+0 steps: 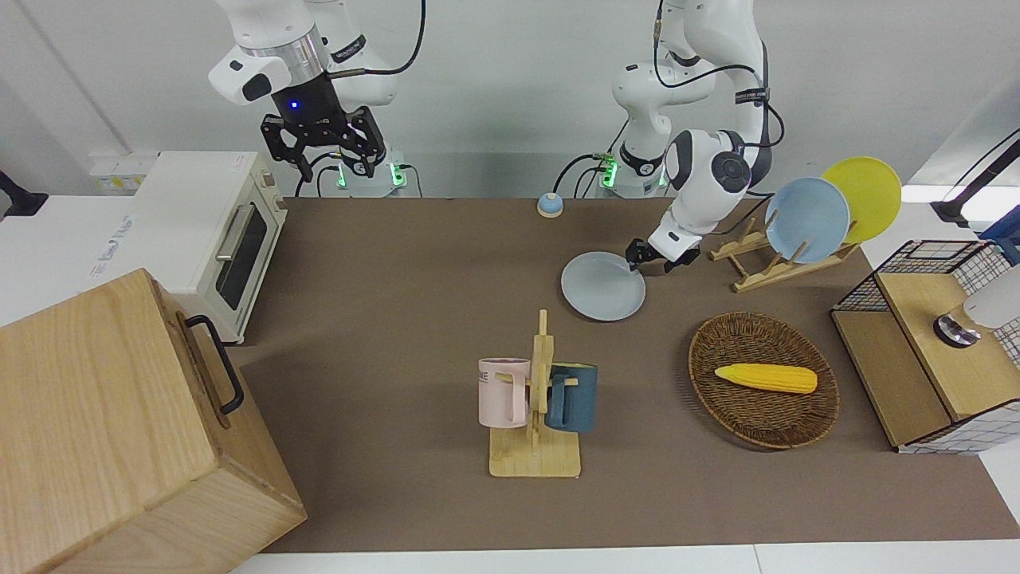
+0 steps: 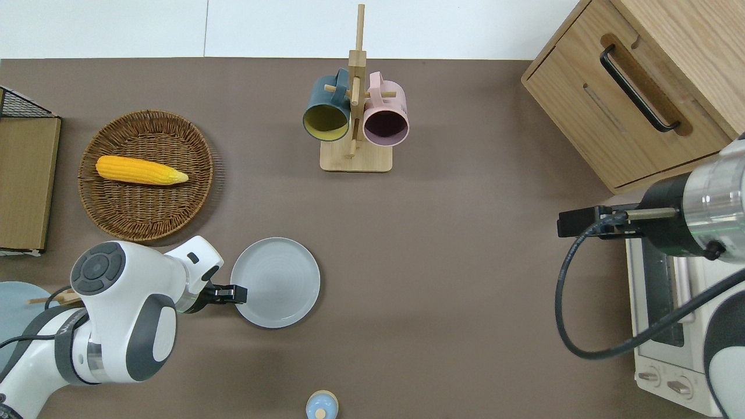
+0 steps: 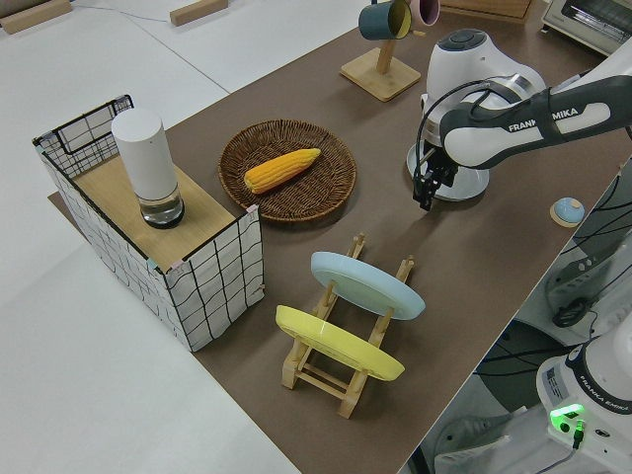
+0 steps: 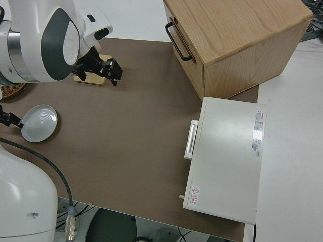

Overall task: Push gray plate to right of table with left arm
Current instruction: 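Press the left gripper against the gray plate's rim and start pushing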

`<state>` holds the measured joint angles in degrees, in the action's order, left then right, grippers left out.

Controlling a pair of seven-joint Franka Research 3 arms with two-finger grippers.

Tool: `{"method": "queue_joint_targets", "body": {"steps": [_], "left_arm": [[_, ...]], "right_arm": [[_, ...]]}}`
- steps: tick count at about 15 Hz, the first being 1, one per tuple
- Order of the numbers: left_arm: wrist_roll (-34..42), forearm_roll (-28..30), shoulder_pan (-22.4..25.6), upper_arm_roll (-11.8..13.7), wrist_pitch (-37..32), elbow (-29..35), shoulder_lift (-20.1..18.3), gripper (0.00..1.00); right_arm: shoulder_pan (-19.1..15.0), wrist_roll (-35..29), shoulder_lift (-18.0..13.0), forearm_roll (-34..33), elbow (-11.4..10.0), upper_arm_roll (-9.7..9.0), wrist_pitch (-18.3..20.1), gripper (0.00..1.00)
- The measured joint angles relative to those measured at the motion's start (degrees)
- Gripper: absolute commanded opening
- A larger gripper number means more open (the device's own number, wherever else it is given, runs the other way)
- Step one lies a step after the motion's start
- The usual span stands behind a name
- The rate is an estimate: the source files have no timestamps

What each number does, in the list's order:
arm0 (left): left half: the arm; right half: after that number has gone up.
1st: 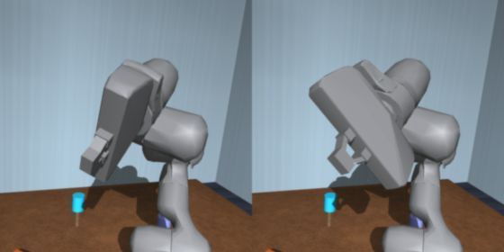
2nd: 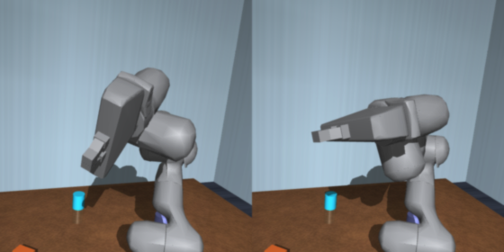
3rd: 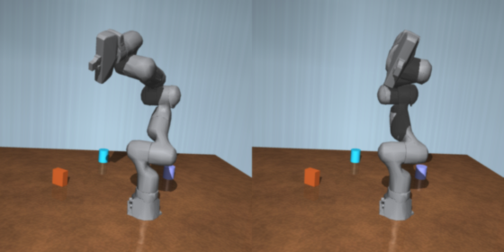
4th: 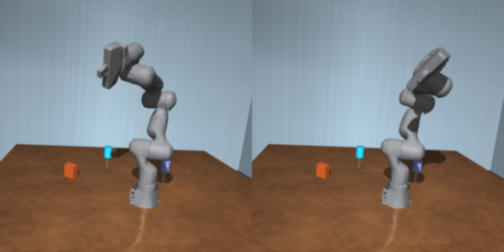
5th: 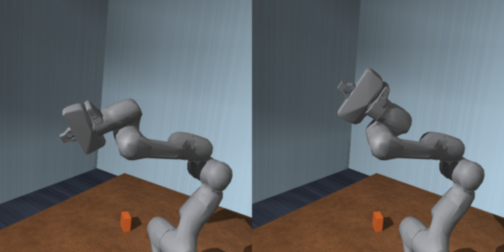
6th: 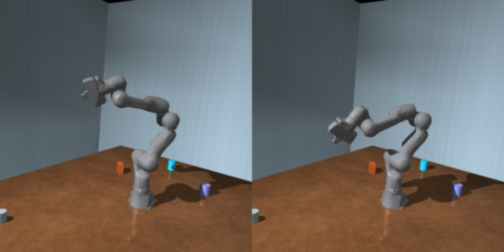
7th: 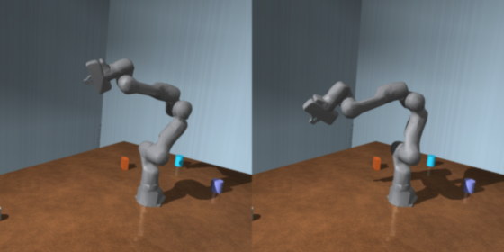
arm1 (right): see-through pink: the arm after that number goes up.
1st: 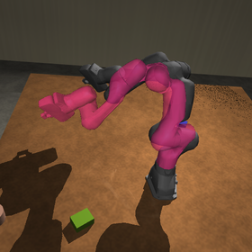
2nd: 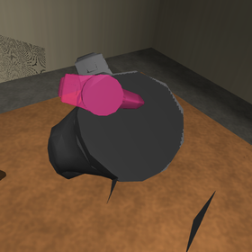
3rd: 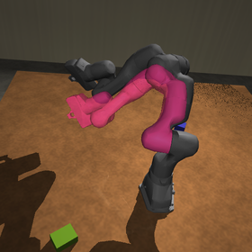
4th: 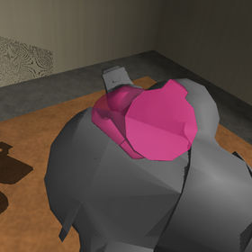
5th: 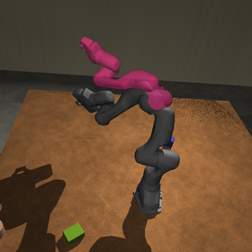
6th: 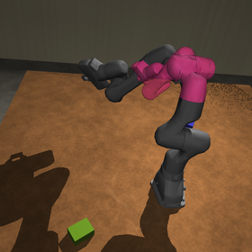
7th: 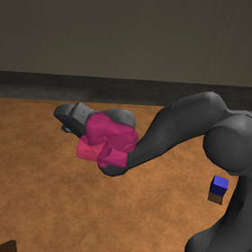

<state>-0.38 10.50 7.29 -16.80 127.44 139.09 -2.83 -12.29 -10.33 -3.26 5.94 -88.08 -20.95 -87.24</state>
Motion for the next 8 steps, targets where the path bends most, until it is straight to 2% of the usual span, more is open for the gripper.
{"method": "queue_joint_targets", "body": {"steps": [3,4,7,8], "left_arm": [[-0.60,0.49,-1.82,-0.05,1.68,0.45,1.09,0.70],[-1.22,0.61,-2.51,-0.06,2.12,0.51,1.32,0.62],[-3.79,0.69,-4.57,-0.15,3.52,0.67,1.85,0.11],[-4.20,0.69,-4.76,-0.15,3.77,0.67,2.06,0.00]], "right_arm": [[0.00,0.00,0.00,0.00,0.00,0.00,0.00,0.996],[0.00,0.00,0.00,0.00,0.00,0.00,0.00,0.996],[0.00,0.00,0.00,0.00,0.00,0.00,0.00,0.996],[0.00,0.00,0.00,0.00,0.00,0.00,0.00,0.996]]}}
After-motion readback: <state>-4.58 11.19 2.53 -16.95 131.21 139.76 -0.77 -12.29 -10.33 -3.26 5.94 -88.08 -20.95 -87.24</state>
